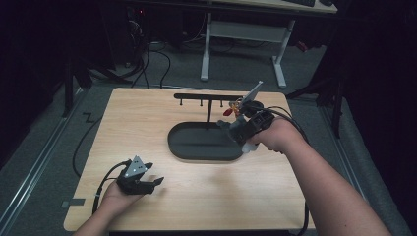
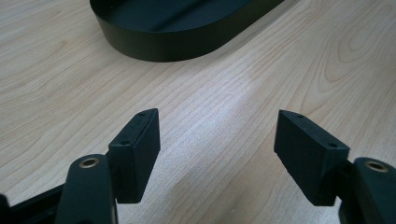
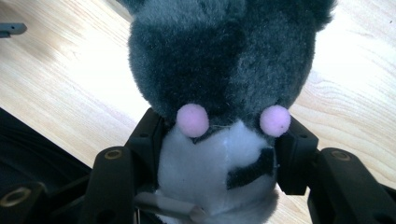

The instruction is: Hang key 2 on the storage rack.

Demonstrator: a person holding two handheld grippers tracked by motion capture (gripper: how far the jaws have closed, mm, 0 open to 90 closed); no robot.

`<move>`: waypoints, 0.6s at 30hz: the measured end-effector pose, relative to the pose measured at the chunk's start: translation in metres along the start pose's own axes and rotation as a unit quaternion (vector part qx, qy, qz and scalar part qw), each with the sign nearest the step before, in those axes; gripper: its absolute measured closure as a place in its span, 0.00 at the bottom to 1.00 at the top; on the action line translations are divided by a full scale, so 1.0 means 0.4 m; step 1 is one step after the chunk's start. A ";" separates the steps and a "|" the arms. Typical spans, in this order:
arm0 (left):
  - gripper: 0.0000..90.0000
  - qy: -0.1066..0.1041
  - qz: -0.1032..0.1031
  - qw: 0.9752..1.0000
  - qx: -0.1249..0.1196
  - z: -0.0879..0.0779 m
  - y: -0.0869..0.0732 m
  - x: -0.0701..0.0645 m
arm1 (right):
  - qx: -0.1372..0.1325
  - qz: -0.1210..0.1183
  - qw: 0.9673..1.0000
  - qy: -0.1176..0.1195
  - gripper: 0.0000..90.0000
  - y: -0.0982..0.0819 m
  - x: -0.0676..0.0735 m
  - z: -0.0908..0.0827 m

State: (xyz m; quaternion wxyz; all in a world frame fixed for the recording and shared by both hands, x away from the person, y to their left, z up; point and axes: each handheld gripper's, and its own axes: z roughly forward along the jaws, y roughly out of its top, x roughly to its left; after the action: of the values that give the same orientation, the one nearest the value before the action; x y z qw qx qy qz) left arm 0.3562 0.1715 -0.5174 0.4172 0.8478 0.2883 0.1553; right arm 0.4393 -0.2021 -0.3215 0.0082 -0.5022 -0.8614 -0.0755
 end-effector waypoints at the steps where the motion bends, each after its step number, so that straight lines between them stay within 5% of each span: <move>1: 0.35 -0.001 0.000 1.000 0.000 0.000 0.000 0.000 | -0.001 0.000 1.000 -0.002 0.51 0.004 0.000 -0.003; 18: 0.35 -0.003 0.006 1.000 0.005 0.002 0.001 -0.001 | -0.017 0.000 1.000 -0.013 0.51 0.068 0.005 -0.041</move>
State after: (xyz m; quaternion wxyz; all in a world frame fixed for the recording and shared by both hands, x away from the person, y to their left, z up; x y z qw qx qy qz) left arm 0.3563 0.1705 -0.5174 0.4130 0.8519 0.2827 0.1541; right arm 0.4608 -0.1892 -0.3016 -0.0117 -0.5029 -0.8603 -0.0834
